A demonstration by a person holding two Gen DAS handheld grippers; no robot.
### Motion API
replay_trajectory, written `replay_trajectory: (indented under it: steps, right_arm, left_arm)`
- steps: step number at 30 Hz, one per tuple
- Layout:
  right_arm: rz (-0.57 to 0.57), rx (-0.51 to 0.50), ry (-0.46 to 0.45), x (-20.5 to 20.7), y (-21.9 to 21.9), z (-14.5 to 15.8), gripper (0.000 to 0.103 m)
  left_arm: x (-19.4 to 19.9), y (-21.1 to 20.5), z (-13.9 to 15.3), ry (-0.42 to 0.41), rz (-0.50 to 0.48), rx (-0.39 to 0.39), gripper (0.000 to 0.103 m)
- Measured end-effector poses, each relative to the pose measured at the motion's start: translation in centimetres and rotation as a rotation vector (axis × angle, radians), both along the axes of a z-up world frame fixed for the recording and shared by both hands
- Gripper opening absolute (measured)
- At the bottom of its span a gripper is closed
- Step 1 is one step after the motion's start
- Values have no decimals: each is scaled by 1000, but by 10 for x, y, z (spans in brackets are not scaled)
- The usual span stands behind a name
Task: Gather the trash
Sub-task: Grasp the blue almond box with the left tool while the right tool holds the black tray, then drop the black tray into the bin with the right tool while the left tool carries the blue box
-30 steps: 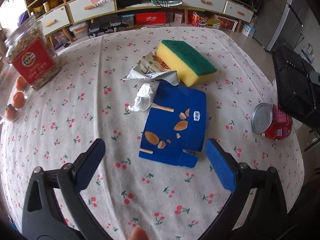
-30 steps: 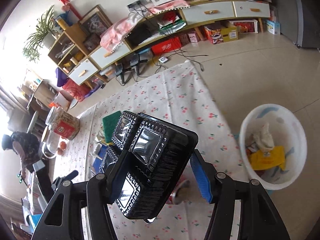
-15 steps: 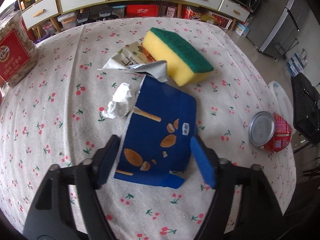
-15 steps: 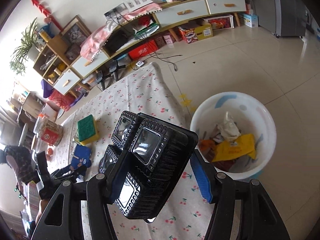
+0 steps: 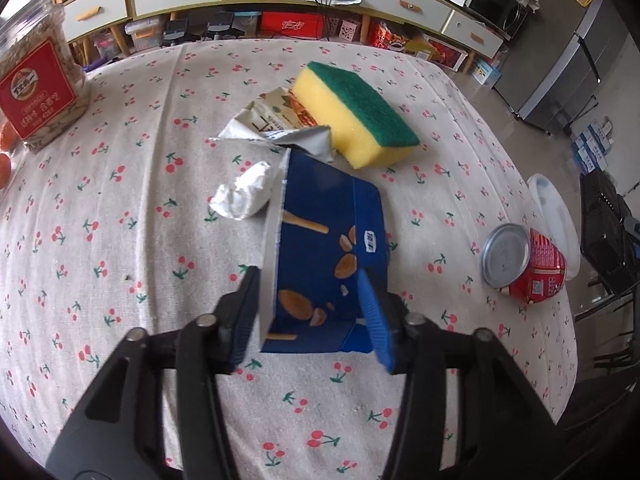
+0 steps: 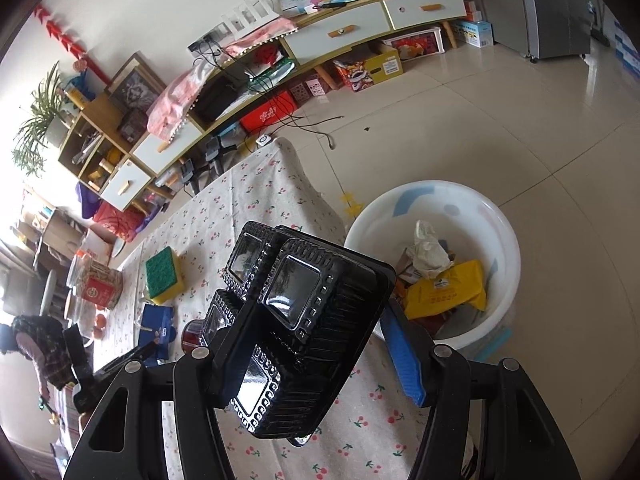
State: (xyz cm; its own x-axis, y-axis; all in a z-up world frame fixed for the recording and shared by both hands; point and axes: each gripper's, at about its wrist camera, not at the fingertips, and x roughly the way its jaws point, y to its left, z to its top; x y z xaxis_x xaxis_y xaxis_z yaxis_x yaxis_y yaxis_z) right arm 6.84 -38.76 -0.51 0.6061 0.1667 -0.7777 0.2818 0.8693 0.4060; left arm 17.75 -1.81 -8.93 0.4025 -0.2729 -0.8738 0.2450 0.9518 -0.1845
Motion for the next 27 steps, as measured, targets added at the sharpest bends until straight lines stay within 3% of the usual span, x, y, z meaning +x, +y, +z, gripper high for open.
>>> replay_trajectory:
  steps: [2,6,8,14,24,27]
  right_arm:
    - [-7,4,0,-2,-4,-1,63]
    - [-12,5,1,-5,-8,-1,63]
    - [-12,1,4,-6,-10,-2,63]
    - [-18,-6,24,-9,-18,-7,63]
    - [-83,-31,17,-9,-43,-1,63]
    - [-136,-97,36,-7,-56,0,63]
  left_arm:
    - [0,-7,-2,1,-12,24,76]
    - [-1,-24,-12,0,-55,117,80]
    - [-4,-32,-14,-41,-71,170,81]
    - [-1,-24,-10,-68,-41,134,69]
    - [-25,-22,12,-93,-7,51,68]
    - [-35,-27,22,-100,-24,35,68]
